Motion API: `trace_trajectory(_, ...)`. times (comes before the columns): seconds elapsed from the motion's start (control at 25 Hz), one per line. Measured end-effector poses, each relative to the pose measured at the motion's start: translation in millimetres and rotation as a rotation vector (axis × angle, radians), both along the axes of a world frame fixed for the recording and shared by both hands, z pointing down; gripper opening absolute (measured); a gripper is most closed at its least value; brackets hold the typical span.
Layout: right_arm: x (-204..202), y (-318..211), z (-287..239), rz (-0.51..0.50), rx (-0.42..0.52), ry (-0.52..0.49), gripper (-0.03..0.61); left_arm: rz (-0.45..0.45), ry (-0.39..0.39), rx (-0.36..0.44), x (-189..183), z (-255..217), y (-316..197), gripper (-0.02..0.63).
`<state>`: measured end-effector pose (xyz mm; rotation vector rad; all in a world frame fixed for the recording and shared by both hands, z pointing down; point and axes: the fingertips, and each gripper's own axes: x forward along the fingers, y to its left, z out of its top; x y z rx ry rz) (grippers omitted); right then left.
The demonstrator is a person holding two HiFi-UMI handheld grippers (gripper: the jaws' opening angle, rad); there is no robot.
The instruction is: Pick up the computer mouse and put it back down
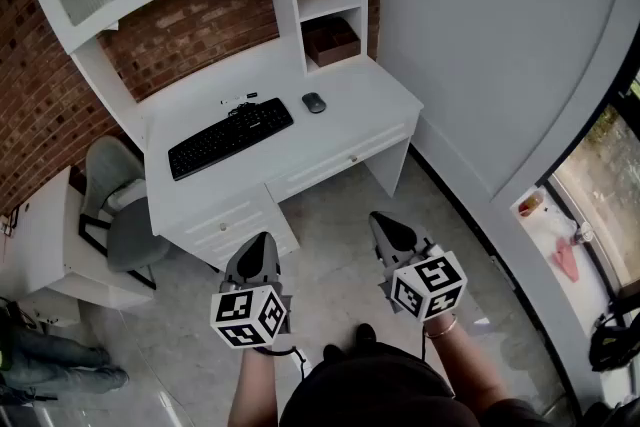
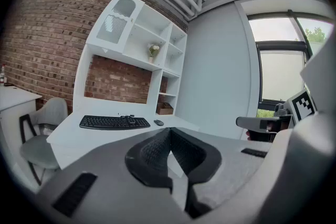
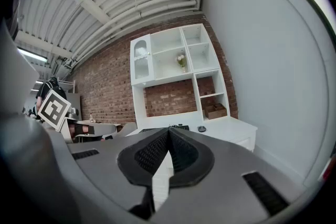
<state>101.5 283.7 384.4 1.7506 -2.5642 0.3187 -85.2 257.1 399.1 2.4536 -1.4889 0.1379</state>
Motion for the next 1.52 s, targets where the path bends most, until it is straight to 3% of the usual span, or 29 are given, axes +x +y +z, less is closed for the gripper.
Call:
trace_trajectory(0.56,32,-28,17,-0.006,-0.054,0.007,0.008,-0.051,-0.03,-0.012,26,11,-15,0.009)
trace_trajectory(0.68,36,-34,18,-0.031,-0.069,0.006,0.066,-0.063,-0.035,-0.011,34,12,-17,0.009)
trace_trajectory(0.96,51,-40,22,-0.062,-0.08,0.02,0.12,-0.077,-0.048,-0.008,54,14,-19,0.009)
trace_trajectory(1.52,56,-64,39,-0.086,-0.129,0.003,0.186,-0.077,-0.086,-0.012,66,19,-46,0.009)
